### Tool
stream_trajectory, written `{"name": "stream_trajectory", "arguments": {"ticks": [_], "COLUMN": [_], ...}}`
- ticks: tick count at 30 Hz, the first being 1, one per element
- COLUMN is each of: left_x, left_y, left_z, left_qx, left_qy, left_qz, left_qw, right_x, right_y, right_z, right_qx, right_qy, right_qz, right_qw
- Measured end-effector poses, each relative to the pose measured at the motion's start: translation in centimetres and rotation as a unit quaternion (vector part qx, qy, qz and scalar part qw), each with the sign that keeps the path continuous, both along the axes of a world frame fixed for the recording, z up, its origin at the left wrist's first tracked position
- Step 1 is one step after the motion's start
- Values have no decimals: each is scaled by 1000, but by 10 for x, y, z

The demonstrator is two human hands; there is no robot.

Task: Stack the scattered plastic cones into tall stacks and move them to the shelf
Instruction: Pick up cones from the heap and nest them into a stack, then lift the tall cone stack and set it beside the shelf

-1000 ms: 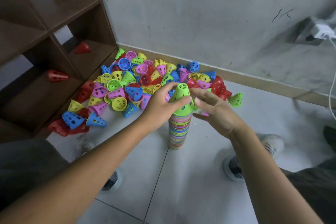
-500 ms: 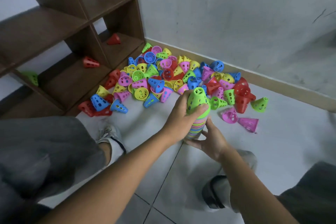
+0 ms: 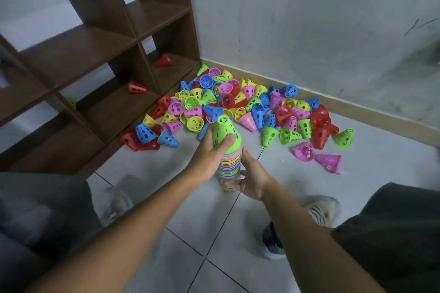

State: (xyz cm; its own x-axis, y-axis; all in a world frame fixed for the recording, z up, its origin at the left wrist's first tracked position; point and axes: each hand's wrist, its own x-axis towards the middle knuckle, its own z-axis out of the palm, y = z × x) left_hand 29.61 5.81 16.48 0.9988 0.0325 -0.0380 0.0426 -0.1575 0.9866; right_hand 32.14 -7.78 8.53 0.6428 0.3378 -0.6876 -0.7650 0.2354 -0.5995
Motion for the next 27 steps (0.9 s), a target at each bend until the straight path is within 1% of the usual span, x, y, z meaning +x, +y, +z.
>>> {"name": "stream_trajectory", "arguments": {"ticks": [3, 7, 11, 15, 22, 27], "left_x": [-6, -12, -15, -19, -25, -27], "left_y": [15, 48, 94, 135, 198, 245], "left_z": [4, 5, 11, 9, 1, 2], "left_qx": [9, -1, -15, -12, 4, 2], "left_qy": [4, 0, 19, 19, 31, 42], "left_qz": [10, 68, 105, 162, 261, 306], "left_qw": [1000, 998, 994, 987, 965, 951], "right_x": [-10, -9, -7, -9, 3, 8], "right_y": [23, 56, 101, 148, 217, 274], "right_z": [6, 12, 20, 22, 12, 7], "right_qx": [9, 29, 45, 76, 57, 61], "right_qy": [14, 10, 11, 7, -1, -10], "right_qz": [8, 40, 69, 107, 148, 180], "right_qw": [1000, 999, 997, 991, 987, 982]}}
